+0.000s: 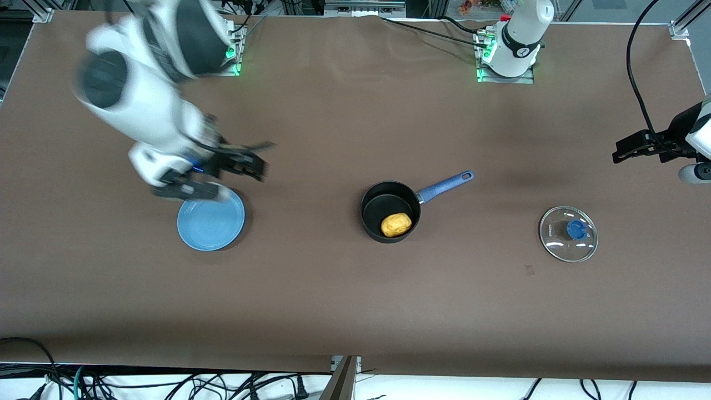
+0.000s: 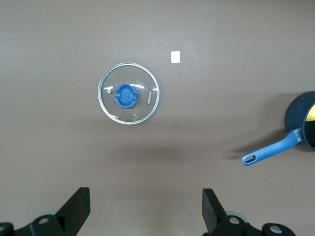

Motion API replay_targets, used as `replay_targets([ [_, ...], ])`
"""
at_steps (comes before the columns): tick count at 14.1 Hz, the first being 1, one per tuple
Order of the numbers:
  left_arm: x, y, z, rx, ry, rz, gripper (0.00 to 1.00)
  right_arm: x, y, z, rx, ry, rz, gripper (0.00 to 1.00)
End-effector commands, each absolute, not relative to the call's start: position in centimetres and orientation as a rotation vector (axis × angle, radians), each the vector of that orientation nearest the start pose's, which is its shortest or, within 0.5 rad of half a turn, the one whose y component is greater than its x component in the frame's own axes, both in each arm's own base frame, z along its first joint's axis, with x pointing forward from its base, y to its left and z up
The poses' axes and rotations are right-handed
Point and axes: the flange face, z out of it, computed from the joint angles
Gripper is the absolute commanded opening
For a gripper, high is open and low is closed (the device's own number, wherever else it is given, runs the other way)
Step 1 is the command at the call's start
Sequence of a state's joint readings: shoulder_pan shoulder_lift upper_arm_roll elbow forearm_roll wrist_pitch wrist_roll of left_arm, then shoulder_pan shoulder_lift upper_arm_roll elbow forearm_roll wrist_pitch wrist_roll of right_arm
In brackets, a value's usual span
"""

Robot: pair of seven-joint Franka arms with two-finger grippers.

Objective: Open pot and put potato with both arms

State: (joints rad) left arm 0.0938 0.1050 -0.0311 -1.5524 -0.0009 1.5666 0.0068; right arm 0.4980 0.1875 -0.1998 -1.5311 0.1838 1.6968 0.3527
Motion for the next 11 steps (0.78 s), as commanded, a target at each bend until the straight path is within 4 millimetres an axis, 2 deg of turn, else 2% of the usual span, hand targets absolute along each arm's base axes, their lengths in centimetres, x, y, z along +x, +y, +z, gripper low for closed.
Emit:
replay_targets([
  [1,58.6,3.4,57.7,-3.106,-0.063,0.142,1.0,52.1,14.5,58.5,-3.063,0.057,0.165,1.0],
  [2,58.6,3.4,57.7,-3.108,-0.063,0.142,1.0,51.0,13.3,60.6,-3.086,0.039,0.138,1.0],
  [3,58.6,3.4,57.7,-3.111,-0.063,0.142,1.0,50.5,12.3,61.8,-3.095,-0.007,0.118,1.0],
  [6,58.5,3.6,57.7,-3.115,-0.071,0.142,1.0,51.5,7.4,62.6,-3.086,-0.142,0.083,1.0],
  [7,58.6,3.6,57.8,-3.114,-0.071,0.14,1.0,51.6,6.5,62.7,-3.085,-0.145,0.077,1.0],
  [10,58.6,3.5,58.5,-3.117,-0.069,0.118,1.0,51.8,5.7,63.8,-3.127,-0.162,0.049,1.0],
  [11,58.7,3.5,58.5,-3.115,-0.071,0.121,1.0,51.9,4.7,64.0,-3.134,-0.155,0.063,1.0],
])
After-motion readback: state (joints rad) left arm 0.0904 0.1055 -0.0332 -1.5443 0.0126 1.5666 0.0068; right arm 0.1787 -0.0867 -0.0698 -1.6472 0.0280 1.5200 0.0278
